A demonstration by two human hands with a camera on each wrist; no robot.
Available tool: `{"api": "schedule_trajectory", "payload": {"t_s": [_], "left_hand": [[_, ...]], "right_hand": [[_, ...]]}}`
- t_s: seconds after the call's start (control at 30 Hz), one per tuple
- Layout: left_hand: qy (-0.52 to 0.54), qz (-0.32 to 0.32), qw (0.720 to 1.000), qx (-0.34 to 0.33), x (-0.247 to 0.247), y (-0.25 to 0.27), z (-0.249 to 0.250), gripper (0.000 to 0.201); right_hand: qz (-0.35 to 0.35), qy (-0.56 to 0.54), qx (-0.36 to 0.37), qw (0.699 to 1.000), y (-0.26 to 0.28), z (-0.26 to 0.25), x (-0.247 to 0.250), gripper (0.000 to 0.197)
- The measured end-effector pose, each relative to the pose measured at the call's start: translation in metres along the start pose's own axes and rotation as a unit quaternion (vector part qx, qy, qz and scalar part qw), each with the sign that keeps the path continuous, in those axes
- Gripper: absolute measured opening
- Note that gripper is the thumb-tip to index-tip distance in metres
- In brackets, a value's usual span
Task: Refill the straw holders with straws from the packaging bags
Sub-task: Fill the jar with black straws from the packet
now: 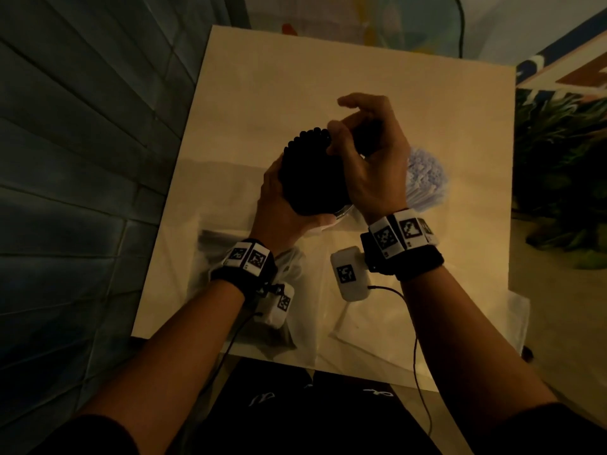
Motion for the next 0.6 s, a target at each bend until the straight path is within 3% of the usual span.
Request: {"api": "schedule_trajectory", "payload": {"t_s": [0.17, 0.27, 0.33, 0.4, 0.47, 0.53, 0.6], "left_hand": [[0.025, -0.016, 1.0, 0.005, -0.004, -0.003, 0.002, 0.119], [0.047, -0.026, 0.998, -0.027, -0.001, -0.005, 0.018, 0.09], [0.069, -0.025, 0.996, -0.044, 0.001, -0.003, 0.023, 0.084], [0.054, -0.023, 0.997, -0.043, 0.007, 0.002, 0.019, 0.1], [0.015, -0.011, 1.0, -0.009, 0.021, 0.012, 0.005, 0.126], [-0.021, -0.009, 0.999, 0.024, 0.041, 0.033, -0.005, 0.129], [-0.011, 0.001, 0.998, 0.058, 0.065, 0.055, -0.017, 0.125]], "right_hand": [[-0.015, 0.035, 0.034, 0.999, 0.0, 0.002, -0.001, 0.022], [-0.108, 0.117, 0.043, 0.986, 0.01, 0.012, -0.005, 0.029], [-0.178, 0.172, 0.083, 0.965, 0.02, 0.02, -0.008, 0.032], [-0.211, 0.208, 0.13, 0.946, 0.031, 0.024, -0.006, 0.037], [-0.181, 0.201, 0.168, 0.948, 0.039, 0.019, 0.003, 0.037], [-0.115, 0.152, 0.179, 0.965, 0.052, 0.007, 0.017, 0.025], [-0.113, 0.097, 0.147, 0.978, 0.074, 0.0, 0.032, 0.015]]}}
Point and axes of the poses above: each hand's wrist, its own y-axis away from the middle knuckle, its own x-axis out of the back of the hand, z = x × y, the point moved 2 cm from there along -y, towards the middle knuckle, and after that the axes turned 11 degrees about z, right-handed, at the moved point
